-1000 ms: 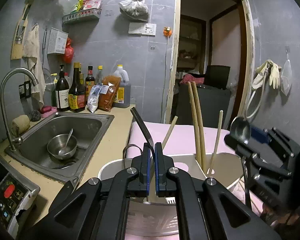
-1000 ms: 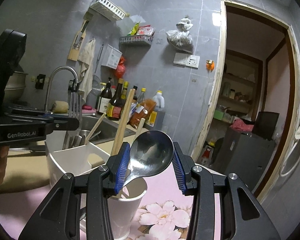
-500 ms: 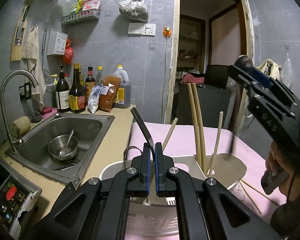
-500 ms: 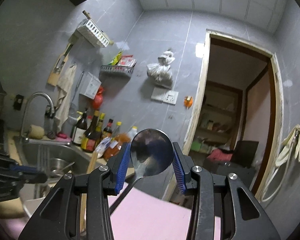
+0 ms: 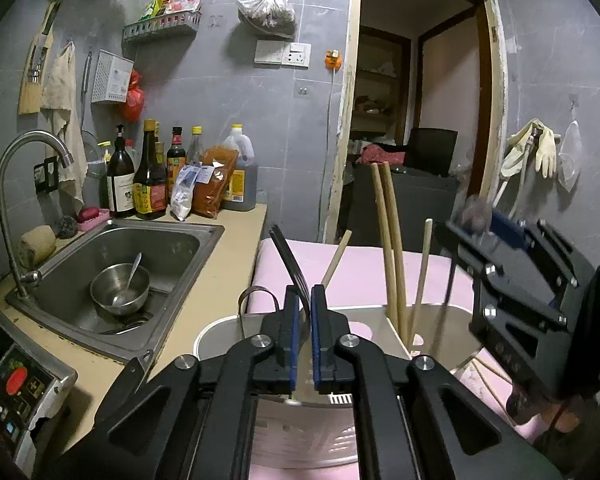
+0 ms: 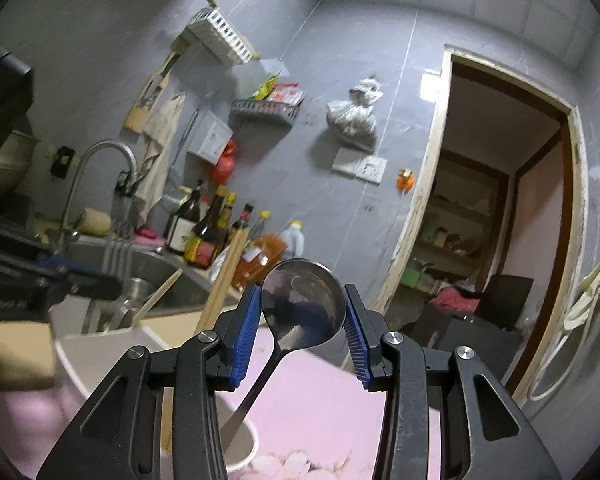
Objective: Organize utensils
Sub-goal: 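Lower the fork into the basket holder while the right tool lowers the spoon into the cup, then open both tools and move them back toward the two remaining chopsticks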
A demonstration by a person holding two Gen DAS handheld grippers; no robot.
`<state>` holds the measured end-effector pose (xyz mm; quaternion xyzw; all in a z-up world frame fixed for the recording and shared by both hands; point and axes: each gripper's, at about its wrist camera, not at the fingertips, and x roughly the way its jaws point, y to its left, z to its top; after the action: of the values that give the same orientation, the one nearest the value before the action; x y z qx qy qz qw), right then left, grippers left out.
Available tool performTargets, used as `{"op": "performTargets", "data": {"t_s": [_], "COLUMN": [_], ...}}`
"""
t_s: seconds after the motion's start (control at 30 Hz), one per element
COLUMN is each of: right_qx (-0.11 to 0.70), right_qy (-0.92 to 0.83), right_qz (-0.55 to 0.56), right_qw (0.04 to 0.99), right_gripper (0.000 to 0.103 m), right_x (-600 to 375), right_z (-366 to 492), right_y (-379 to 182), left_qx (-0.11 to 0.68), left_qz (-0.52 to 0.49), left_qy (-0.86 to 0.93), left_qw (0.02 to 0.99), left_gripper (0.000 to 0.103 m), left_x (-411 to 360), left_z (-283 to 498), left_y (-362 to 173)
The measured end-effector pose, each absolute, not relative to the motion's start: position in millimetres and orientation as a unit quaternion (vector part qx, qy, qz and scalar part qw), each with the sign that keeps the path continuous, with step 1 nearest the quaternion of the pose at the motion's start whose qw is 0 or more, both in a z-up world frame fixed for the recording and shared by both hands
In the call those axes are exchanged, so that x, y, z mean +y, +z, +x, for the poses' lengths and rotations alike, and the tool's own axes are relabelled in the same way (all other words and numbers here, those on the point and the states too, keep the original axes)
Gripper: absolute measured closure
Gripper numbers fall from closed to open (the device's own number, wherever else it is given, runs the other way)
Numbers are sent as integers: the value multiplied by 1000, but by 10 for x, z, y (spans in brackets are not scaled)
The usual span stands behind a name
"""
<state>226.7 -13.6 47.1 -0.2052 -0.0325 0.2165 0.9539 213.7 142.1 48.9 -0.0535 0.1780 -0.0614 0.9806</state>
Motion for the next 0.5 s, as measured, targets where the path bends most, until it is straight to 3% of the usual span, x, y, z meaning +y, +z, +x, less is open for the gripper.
{"op": "performTargets", "data": {"t_s": [0.33,0.43,0.5], "right_qx": [-8,-10,-15], "right_qy": [252,252,248], "right_qz": [-170,-146,-130], "right_qw": [953,957,960], "right_gripper": [59,53,49], "right_x": [-259,-358,-448], "right_z": [2088,2014,1962], "right_y": [568,662,738], "left_qx": [150,136,125], "left_qz": [-81,-86,-94], "left_qy": [-74,-71,-71], "left_qw": [983,984,985], "left_gripper": [77,60,56], "left_x": [1451,1444,1437], "left_z": [2042,1982,1932], "left_y": [662,715,763]}}
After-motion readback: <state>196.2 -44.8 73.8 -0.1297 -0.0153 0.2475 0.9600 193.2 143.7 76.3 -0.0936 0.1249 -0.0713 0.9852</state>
